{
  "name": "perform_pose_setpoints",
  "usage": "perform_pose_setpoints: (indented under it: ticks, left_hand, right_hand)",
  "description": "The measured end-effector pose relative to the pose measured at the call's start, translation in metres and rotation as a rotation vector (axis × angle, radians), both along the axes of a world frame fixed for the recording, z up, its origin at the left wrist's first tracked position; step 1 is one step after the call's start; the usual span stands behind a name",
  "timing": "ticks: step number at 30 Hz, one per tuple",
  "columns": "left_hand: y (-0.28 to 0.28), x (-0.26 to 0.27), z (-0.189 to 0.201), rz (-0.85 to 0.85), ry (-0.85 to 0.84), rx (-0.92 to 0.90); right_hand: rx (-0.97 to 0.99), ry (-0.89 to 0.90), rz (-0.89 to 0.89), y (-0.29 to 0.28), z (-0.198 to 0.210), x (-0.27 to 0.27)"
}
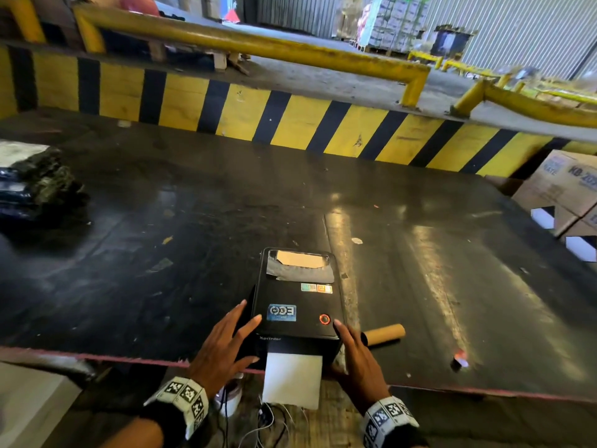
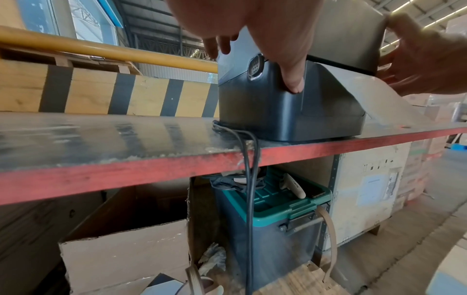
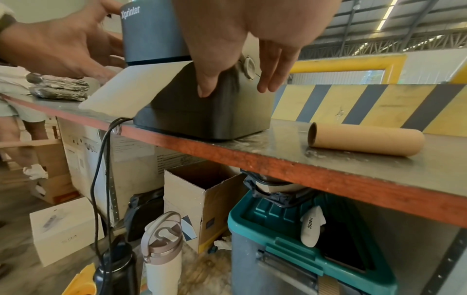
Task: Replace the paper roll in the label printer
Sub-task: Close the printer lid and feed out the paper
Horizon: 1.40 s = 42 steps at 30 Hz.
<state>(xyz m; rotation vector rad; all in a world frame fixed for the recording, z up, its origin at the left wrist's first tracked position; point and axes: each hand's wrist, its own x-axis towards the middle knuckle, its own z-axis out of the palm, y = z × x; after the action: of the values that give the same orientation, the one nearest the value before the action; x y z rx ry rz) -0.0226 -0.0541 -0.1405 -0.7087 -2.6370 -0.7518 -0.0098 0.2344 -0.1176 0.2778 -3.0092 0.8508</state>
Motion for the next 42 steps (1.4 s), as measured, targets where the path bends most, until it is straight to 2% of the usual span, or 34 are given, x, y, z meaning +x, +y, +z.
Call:
perform_pose_setpoints:
  ticks: [9, 17, 35, 42]
  left_hand:
    - [0.004, 0.005, 0.001, -0.002, -0.033, 0.077]
    - [0.006, 0.007, 0.005, 0.022, -0.035, 0.041]
    - [0.008, 0.006, 0.003, 0.016, -0.072, 0.061]
    - [0.004, 0.003, 0.001, -0.016, -0.017, 0.025]
  right_hand:
    - [0.001, -0.058, -0.013, -0.006, 0.005, 0.007]
    - [0.053, -0.122, -0.02, -0.007, 0.01, 0.012]
    - [0.037, -0.134, -0.017, -0.006, 0.008, 0.011]
    - [0.048, -0.122, -0.01, -0.007, 0.005, 0.009]
